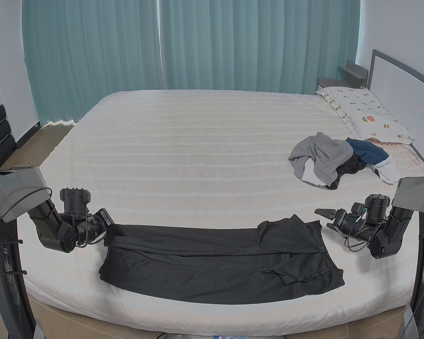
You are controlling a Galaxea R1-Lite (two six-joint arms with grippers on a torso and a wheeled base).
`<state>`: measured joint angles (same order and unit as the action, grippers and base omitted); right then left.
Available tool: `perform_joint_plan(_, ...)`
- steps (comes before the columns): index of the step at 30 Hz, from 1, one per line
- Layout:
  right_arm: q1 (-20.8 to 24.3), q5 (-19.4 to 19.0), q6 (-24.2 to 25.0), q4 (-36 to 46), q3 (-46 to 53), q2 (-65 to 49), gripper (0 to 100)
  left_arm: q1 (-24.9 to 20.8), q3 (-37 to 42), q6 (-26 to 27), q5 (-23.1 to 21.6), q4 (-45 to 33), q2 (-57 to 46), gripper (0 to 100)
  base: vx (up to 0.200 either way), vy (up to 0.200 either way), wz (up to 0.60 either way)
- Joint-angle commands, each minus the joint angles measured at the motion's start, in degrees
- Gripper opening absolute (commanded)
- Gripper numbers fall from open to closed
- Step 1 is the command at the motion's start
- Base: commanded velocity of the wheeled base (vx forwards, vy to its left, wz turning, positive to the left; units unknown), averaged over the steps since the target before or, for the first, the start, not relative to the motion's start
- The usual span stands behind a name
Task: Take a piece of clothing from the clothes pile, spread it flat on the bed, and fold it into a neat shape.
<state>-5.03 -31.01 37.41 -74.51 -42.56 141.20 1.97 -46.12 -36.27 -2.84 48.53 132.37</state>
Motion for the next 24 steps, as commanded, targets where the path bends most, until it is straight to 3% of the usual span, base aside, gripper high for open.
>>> perform_joint_plan(1, 0.6, 0.2, 0.0, 0.4, -1.3, 0.7, 100, 0.3, -0.4, -0.2, -0.1, 0.0, 0.8, 0, 0.000, 0.000, 0.00)
perform_joint_plan(10, 1.9, 0.3, 0.1, 0.6, -2.5, 2.0, 100, 0.4, -0.6, -0.3, -0.3, -0.1, 1.3, 0, 0.000, 0.000, 0.00)
perform_joint_plan(11, 2.1, 0.3, 0.0, 0.9, -2.4, 2.0, 0, 0.4, -0.6, -0.3, -0.4, -0.1, 1.3, 0, 0.000, 0.000, 0.00)
perform_joint_plan(20, 2.3, 0.6, -0.1, 4.4, -3.1, 1.4, 0, 0.4, -0.6, -0.3, -0.8, -0.2, 1.3, 0, 0.000, 0.000, 0.00)
perform_joint_plan(24, 2.2, 3.1, 0.0, 3.8, -4.6, 1.5, 0, 0.4, -0.6, -0.3, -0.9, -0.4, 1.4, 0, 0.000, 0.000, 0.00)
